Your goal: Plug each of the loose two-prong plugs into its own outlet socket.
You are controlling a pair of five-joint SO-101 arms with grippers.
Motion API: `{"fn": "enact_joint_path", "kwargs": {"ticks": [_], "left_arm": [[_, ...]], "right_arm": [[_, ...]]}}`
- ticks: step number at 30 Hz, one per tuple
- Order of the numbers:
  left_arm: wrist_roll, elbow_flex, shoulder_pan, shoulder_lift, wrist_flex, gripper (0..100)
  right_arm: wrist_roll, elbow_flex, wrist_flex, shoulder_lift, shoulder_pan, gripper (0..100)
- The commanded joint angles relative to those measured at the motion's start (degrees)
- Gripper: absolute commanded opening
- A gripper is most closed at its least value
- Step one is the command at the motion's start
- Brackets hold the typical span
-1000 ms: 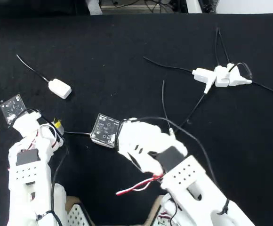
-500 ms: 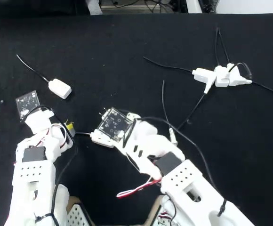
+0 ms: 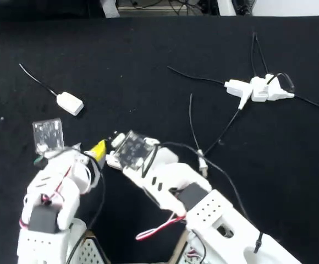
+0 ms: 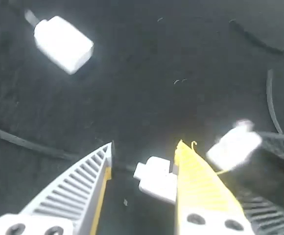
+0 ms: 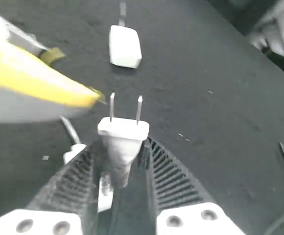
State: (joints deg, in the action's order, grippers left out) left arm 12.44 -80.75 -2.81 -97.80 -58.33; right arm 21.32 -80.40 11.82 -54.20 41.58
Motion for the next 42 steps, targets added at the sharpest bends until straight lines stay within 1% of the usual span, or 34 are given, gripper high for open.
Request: {"fn": "enact_joint_path", "kwargs": {"ticks": [1,3,10,11,14,16,19,24,29,32,35,37,42], "left_arm": [[-2.29,0.04,-2.95,-5.8,-1.67,21],[-2.29,1.98,-3.03,-3.52,-2.29,21],[-2.37,3.47,-2.42,-3.25,-2.29,21],[-2.37,3.47,-1.1,-3.25,-1.23,21],[-1.85,2.95,5.67,-3.25,2.46,21],[-0.62,2.95,7.78,-3.25,2.73,21],[0.44,3.47,6.02,-3.25,1.49,21],[0.18,6.55,-1.54,-3.25,-3.6,21],[-5.98,7.96,-4.26,-3.25,-4.4,21],[-8.79,2.95,-6.11,-3.25,-1.58,21],[-11.16,-2.86,-5.85,-3.25,3.25,21],[-11.16,-4.62,-4.62,-3.25,5.27,21],[-11.16,-5.14,-2.33,-3.25,6.07,21]], "right_arm": [[-0.35,0.4,-0.09,-1.63,3.52,1.0],[-0.35,1.01,1.05,-1.63,3.78,1.0],[-0.35,1.36,2.81,-1.63,3.78,1.0],[-0.35,1.63,3.6,-1.63,3.78,1.0],[-0.35,1.98,4.84,-1.63,3.78,1.0],[-0.35,2.42,5.71,-1.63,3.87,1.0],[-0.35,3.21,6.33,-1.63,3.87,1.0],[-0.35,3.38,6.33,-1.63,3.87,1.0],[-0.35,3.56,7.47,-1.63,3.96,1.0],[-0.35,3.56,7.38,-1.8,3.96,1.0],[-0.35,4.09,7.47,-2.07,3.96,1.0],[-0.35,4.79,8.26,-2.07,3.69,1.0],[-0.35,7.6,12.13,-2.15,3.87,1.0]]}}
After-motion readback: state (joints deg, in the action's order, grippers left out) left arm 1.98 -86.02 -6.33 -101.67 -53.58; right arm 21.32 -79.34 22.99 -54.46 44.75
